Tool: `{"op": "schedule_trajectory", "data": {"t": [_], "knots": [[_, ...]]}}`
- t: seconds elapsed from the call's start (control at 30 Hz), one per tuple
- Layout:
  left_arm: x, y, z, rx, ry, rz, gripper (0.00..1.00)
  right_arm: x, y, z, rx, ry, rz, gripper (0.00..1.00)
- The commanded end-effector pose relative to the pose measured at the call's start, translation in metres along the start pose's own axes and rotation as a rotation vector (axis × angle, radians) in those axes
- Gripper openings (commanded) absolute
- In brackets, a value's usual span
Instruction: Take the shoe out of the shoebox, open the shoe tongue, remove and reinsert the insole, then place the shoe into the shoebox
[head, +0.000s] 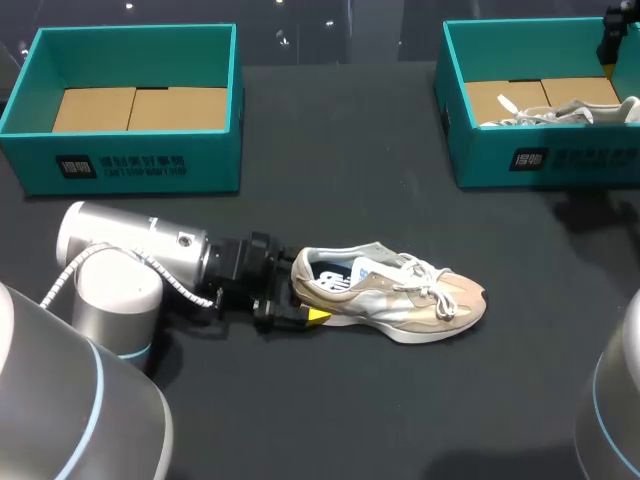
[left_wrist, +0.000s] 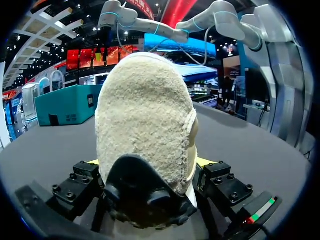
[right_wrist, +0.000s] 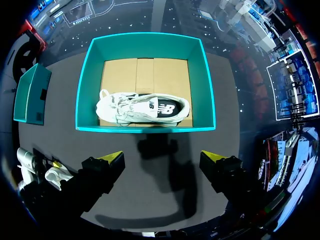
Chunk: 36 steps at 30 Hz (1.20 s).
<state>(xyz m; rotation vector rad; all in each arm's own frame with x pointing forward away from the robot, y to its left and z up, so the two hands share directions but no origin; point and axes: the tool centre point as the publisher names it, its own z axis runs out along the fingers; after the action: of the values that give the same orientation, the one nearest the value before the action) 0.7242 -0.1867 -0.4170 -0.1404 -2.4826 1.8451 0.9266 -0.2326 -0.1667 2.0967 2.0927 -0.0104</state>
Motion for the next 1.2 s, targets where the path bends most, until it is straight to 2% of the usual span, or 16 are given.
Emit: {"op": "schedule_trajectory", "data": {"t": [0.03, 0.33, 1.2], "knots": [[0.0030, 0.0007, -0.0007, -0.003, -0.001, -0.001, 0.00, -0.0002, 0.0000, 0.0000, 0.001, 0.001, 0.000, 1.00], [0.0107, -0.0007, -0.0052, -0.020, -0.035, -0.025, 0.00, -0.0002, 0.0000, 0.0000, 0.001, 0.001, 0.000, 1.00], [0.0077, 0.0010, -0.0073, -0.039, -0.049, -0.049, 0.00, -0.0002, 0.0000, 0.0000, 0.001, 0.001, 0.000, 1.00]]}}
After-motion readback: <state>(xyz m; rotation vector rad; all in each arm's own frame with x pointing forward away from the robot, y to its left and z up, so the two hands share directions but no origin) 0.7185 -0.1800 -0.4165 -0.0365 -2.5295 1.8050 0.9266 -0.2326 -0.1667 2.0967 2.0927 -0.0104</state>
